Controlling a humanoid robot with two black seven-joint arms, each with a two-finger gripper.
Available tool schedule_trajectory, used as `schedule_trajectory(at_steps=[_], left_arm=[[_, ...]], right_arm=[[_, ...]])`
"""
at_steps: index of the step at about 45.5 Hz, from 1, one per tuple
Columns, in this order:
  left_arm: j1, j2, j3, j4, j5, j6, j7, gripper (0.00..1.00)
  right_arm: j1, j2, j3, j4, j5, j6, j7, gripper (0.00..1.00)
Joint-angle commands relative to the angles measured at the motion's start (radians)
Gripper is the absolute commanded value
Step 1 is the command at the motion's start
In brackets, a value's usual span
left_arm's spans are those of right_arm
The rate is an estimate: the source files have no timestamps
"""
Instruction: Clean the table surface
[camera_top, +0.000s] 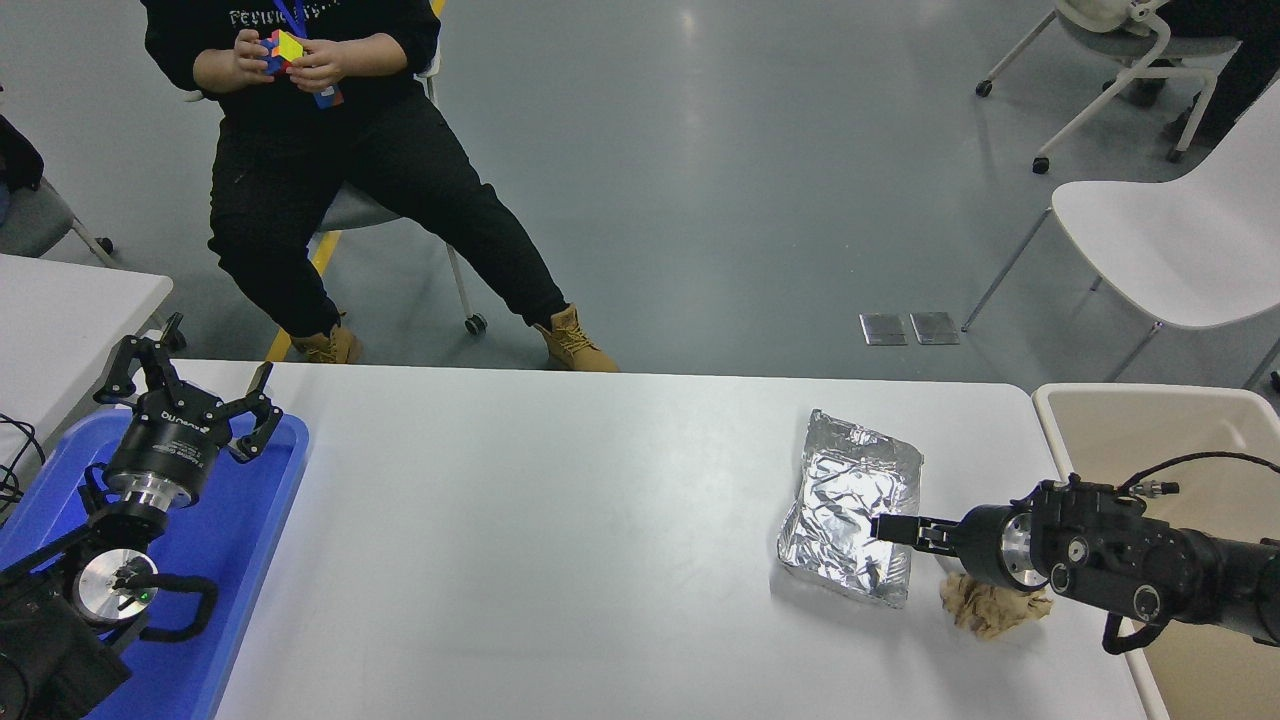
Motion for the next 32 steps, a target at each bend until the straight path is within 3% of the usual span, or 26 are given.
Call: schedule_trajectory(at_steps=[1, 7, 13, 16, 20, 23, 32], left_arm=[[0.000, 0.002, 0.000, 0.000, 0.000, 0.000, 0.000, 1.00], [0.000, 0.000, 0.000, 0.000, 0.000, 0.000, 0.001, 1.00], [0.000, 0.000, 0.000, 0.000, 0.000, 0.000, 0.000, 1.00], [0.000, 0.000, 0.000, 0.000, 0.000, 0.000, 0.000, 1.00], [0.000, 0.000, 0.000, 0.000, 0.000, 0.000, 0.000, 1.00], [0.000, 0.000, 0.000, 0.000, 0.000, 0.000, 0.000, 1.00], [0.000, 0.000, 0.000, 0.000, 0.000, 0.000, 0.000, 1.00]], right_arm=[[-0.007, 0.009, -0.008, -0.003, -0.012, -0.008, 0.007, 0.80], [-0.018, 0.012, -0.005, -0.003, -0.052, -0.029, 0.009, 0.78], [-0.018, 0.022, -0.005, -0.003, -0.087, -0.040, 0.013, 0.66], [-0.018, 0.022, -0.007, -0.006, -0.092, -0.043, 0.013, 0.51], [-0.018, 0.022, -0.007, -0.011, -0.086, -0.035, 0.012, 0.13], [-0.018, 0.022, -0.005, -0.011, -0.078, -0.032, 0.012, 0.00], [-0.021, 0.022, -0.005, -0.012, -0.075, -0.031, 0.012, 0.00]])
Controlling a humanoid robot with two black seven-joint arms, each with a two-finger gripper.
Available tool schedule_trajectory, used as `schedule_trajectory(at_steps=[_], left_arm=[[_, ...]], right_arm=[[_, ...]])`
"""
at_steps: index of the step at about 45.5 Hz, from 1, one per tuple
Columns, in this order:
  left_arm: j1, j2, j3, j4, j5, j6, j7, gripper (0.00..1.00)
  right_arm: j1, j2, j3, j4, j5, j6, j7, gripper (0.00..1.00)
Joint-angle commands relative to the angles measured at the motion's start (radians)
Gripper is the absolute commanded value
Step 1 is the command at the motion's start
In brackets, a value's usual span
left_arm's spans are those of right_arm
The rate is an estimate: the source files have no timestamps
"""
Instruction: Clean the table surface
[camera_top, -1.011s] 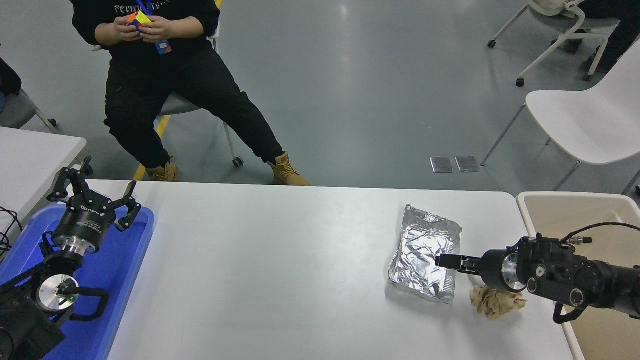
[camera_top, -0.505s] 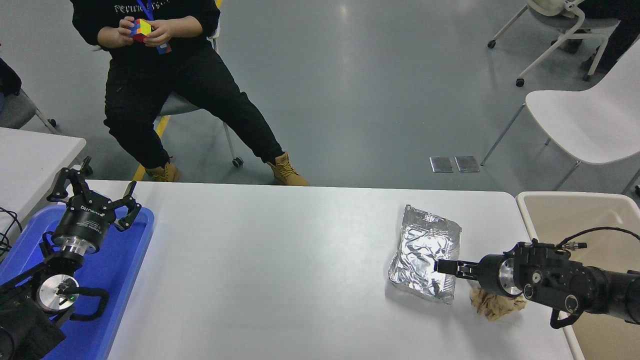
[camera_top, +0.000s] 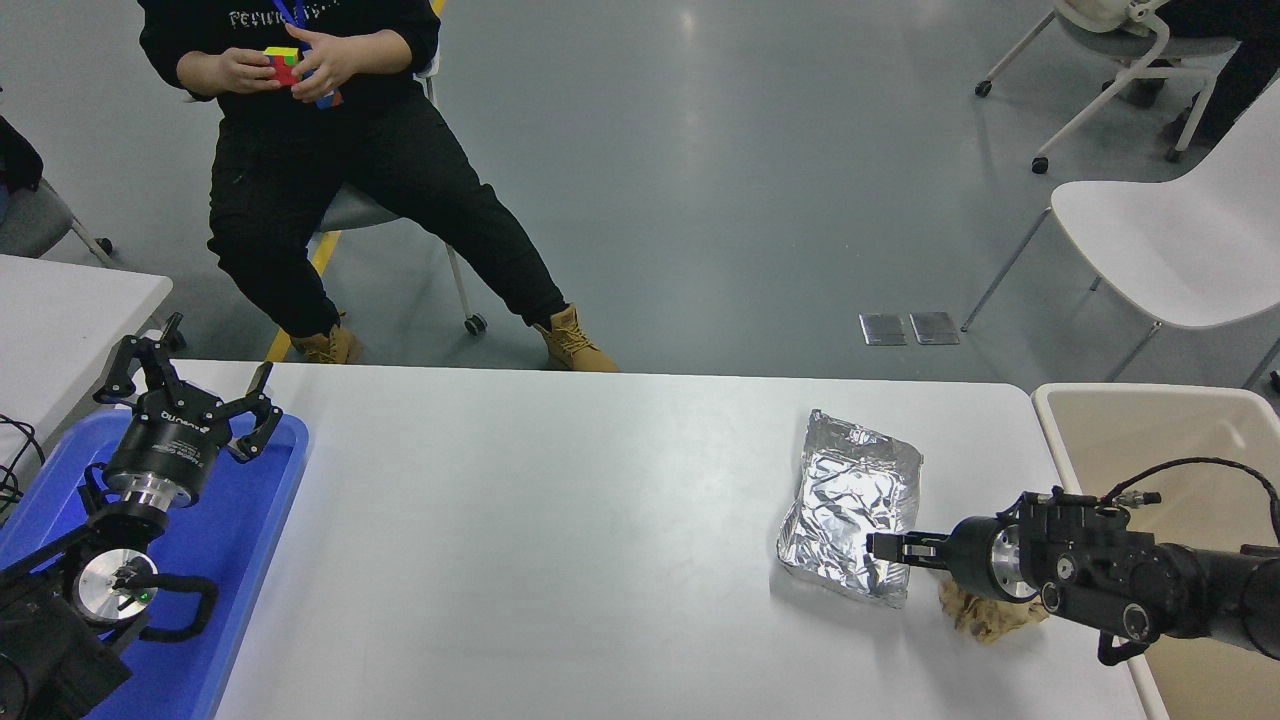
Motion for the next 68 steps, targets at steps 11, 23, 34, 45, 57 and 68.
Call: schedule_trajectory(at_steps=[11, 23, 34, 45, 57, 68], left_arm=[[0.000, 0.000, 0.000, 0.000, 0.000, 0.000, 0.000, 1.00], [0.000, 0.000, 0.000, 0.000, 0.000, 0.000, 0.000, 1.00], [0.000, 0.001, 0.000, 0.000, 0.000, 0.000, 0.000, 1.00], [0.000, 0.001, 0.000, 0.000, 0.000, 0.000, 0.000, 1.00], [0.000, 0.000, 0.000, 0.000, 0.000, 0.000, 0.000, 1.00], [0.000, 0.000, 0.000, 0.000, 0.000, 0.000, 0.000, 1.00]], right_arm=[[-0.009, 0.000, 0.010, -0.006, -0.001, 0.002, 0.000, 0.00], [0.008, -0.002, 0.017, -0.010, 0.000, -0.005, 0.004, 0.00], [0.041, -0.021, 0.106, 0.019, -0.003, -0.003, 0.034, 0.00], [0.130, -0.061, 0.112, 0.126, -0.008, 0.002, 0.050, 0.00], [0.273, -0.147, 0.131, 0.290, -0.005, 0.032, 0.051, 0.00], [0.391, -0.236, 0.224, 0.301, -0.001, 0.144, 0.051, 0.00]])
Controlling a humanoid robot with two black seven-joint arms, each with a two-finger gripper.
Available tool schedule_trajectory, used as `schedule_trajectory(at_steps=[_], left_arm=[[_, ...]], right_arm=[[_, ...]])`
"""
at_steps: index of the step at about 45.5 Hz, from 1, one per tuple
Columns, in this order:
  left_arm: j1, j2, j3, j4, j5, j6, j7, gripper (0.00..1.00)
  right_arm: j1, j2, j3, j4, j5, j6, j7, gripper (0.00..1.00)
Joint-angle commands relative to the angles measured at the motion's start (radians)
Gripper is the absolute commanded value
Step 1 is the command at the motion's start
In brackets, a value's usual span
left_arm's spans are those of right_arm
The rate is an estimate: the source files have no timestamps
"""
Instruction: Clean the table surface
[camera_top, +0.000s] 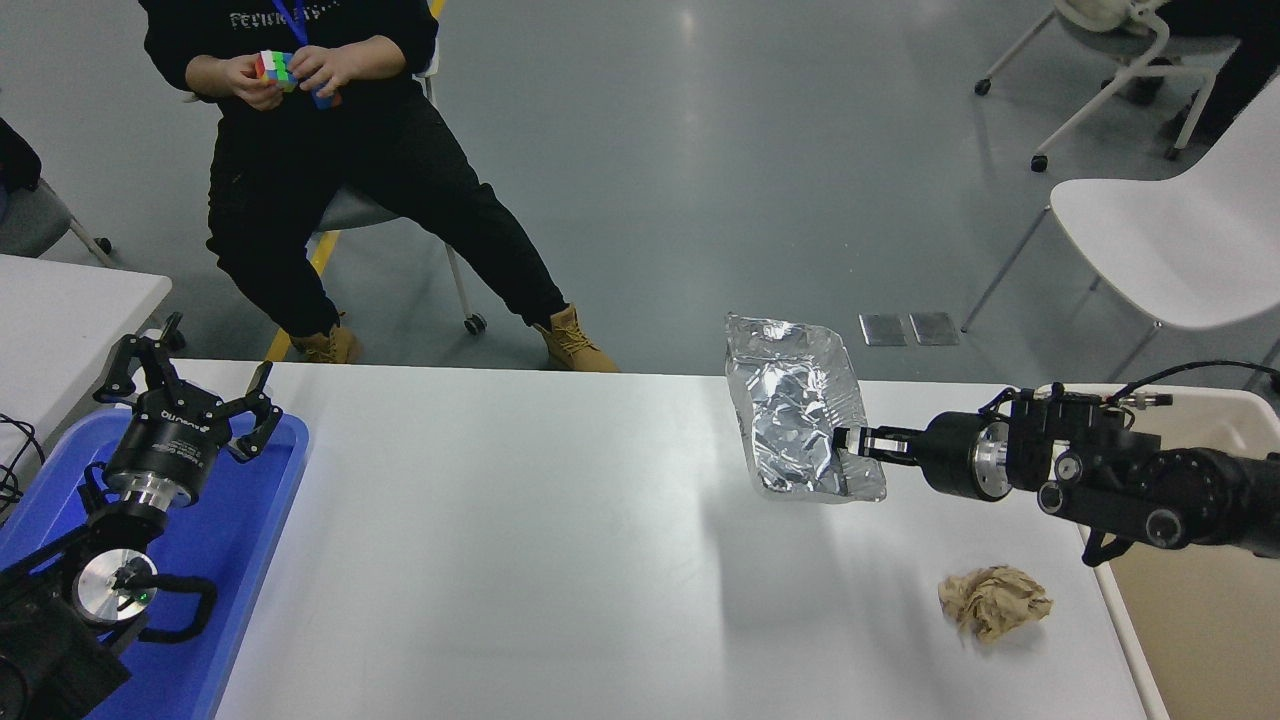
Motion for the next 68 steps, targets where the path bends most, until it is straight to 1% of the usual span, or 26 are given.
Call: schedule_trajectory(at_steps=[1, 5, 13, 21, 28, 29, 39, 45, 52, 61, 68], left_arm=[[0.000, 0.001, 0.000, 0.000, 0.000, 0.000, 0.000, 1.00], [0.000, -0.001, 0.000, 0.000, 0.000, 0.000, 0.000, 1.00], [0.000, 0.001, 0.000, 0.000, 0.000, 0.000, 0.000, 1.00], [0.000, -0.001, 0.000, 0.000, 0.000, 0.000, 0.000, 1.00], [0.000, -0.001, 0.000, 0.000, 0.000, 0.000, 0.000, 1.00], [0.000, 0.001, 0.000, 0.000, 0.000, 0.000, 0.000, 1.00], [0.000, 0.001, 0.000, 0.000, 0.000, 0.000, 0.000, 1.00], [0.000, -0.001, 0.000, 0.000, 0.000, 0.000, 0.000, 1.00], [0.000, 0.001, 0.000, 0.000, 0.000, 0.000, 0.000, 1.00], [0.000, -0.001, 0.000, 0.000, 0.000, 0.000, 0.000, 1.00], [0.000, -0.001, 0.000, 0.000, 0.000, 0.000, 0.001, 1.00]], right_arm=[[0.119, -0.094, 0.097, 0.044, 0.002, 0.111, 0.001, 0.00], [0.149, -0.128, 0.153, 0.043, 0.002, 0.166, 0.000, 0.00], [0.206, -0.185, 0.223, 0.035, 0.002, 0.241, 0.000, 0.00], [0.225, -0.222, 0.232, -0.011, 0.004, 0.258, 0.000, 0.00], [0.215, -0.225, 0.217, -0.144, 0.034, 0.260, 0.000, 0.00], [0.209, -0.228, 0.207, -0.192, 0.068, 0.267, 0.000, 0.00], [0.199, -0.234, 0.080, -0.465, 0.212, 0.333, 0.000, 0.00], [0.136, -0.234, 0.037, -0.609, 0.258, 0.344, 0.000, 0.00], [0.045, -0.237, 0.040, -0.706, 0.278, 0.346, 0.000, 0.00], [-0.108, -0.243, 0.040, -0.861, 0.344, 0.344, 0.000, 0.00], [-0.179, -0.243, 0.040, -0.913, 0.369, 0.340, -0.006, 0.00]])
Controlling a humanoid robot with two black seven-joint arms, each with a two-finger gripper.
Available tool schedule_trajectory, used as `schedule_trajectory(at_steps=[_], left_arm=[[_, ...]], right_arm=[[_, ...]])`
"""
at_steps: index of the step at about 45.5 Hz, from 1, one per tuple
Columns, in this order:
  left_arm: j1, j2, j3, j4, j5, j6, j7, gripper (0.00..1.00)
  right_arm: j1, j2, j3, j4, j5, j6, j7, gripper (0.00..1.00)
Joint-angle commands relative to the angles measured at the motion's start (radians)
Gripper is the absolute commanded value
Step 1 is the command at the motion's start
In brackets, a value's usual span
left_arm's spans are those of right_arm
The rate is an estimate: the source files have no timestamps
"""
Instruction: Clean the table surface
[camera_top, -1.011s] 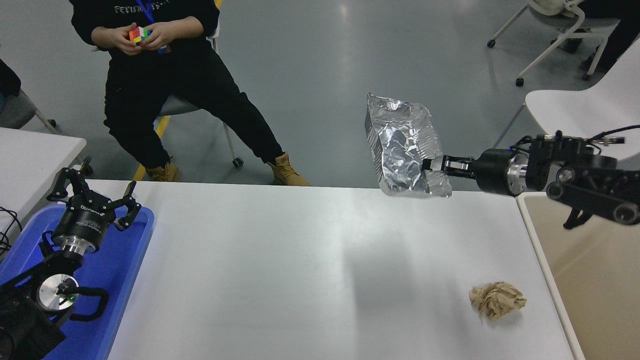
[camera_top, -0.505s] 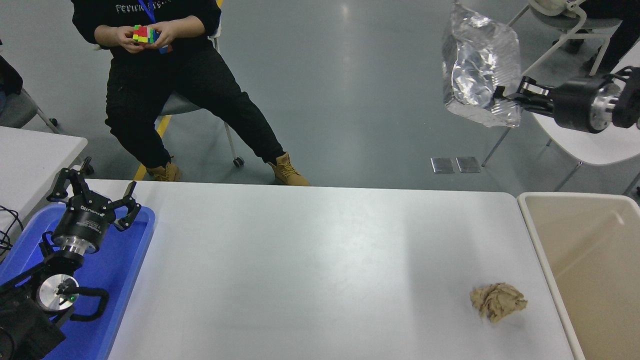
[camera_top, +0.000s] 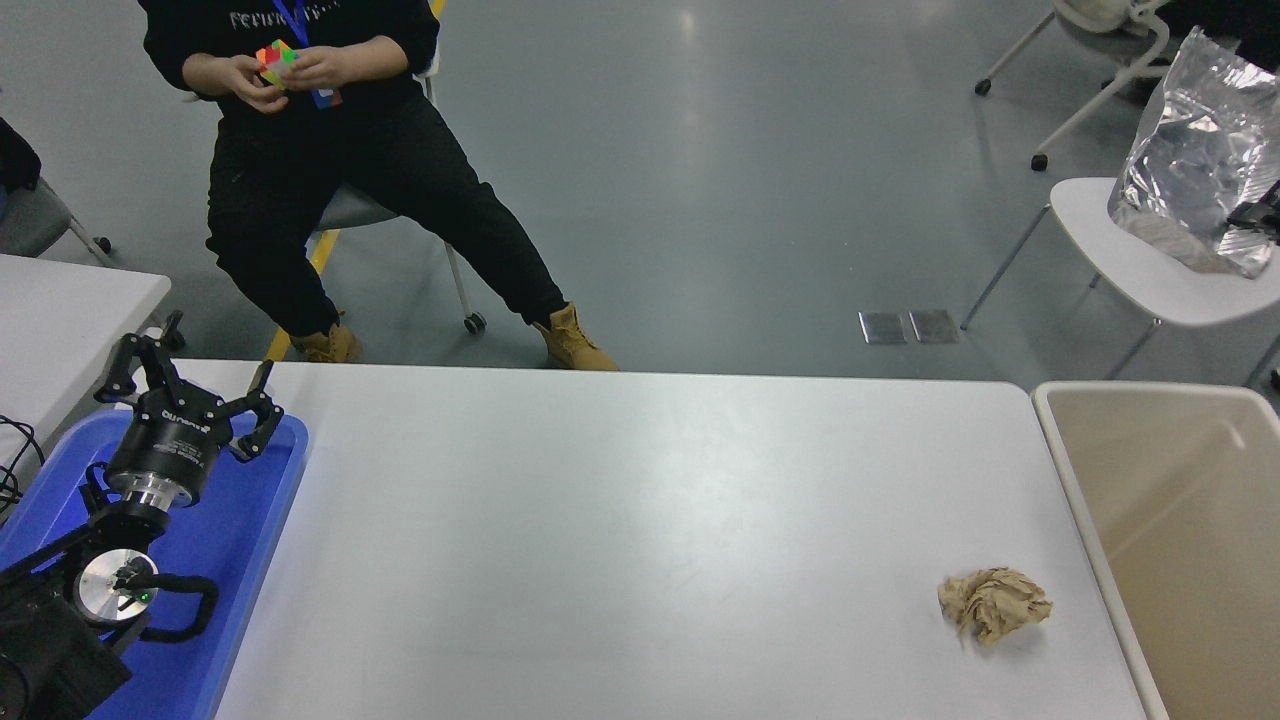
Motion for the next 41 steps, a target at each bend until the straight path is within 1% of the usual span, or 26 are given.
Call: schedule_trajectory(at_steps=[1, 10, 14, 21, 27, 41], left_arm=[[0.001, 0.001, 0.000, 0.001, 0.000, 0.000, 0.000, 1.00], [0.001, 0.001, 0.000, 0.001, 0.000, 0.000, 0.000, 1.00], [0.001, 0.001, 0.000, 0.001, 0.000, 0.000, 0.000, 1.00], [0.001, 0.001, 0.000, 0.001, 0.000, 0.000, 0.000, 1.00], [0.001, 0.001, 0.000, 0.001, 0.000, 0.000, 0.000, 1.00], [0.001, -0.001, 0.000, 0.001, 0.000, 0.000, 0.000, 1.00]], right_arm=[[-0.128, -0.002, -0.007, -0.134, 0.053, -0.003, -0.008, 0.00], [-0.219, 0.010, 0.008, -0.205, 0.057, -0.013, -0.011, 0.00], [-0.260, 0.013, 0.007, -0.205, 0.095, -0.027, -0.012, 0.00], [-0.317, 0.058, 0.007, -0.205, 0.115, -0.053, -0.015, 0.00], [-0.365, 0.102, 0.007, -0.205, 0.117, -0.099, -0.017, 0.00], [-0.461, 0.196, 0.008, -0.205, 0.140, -0.174, -0.066, 0.00]])
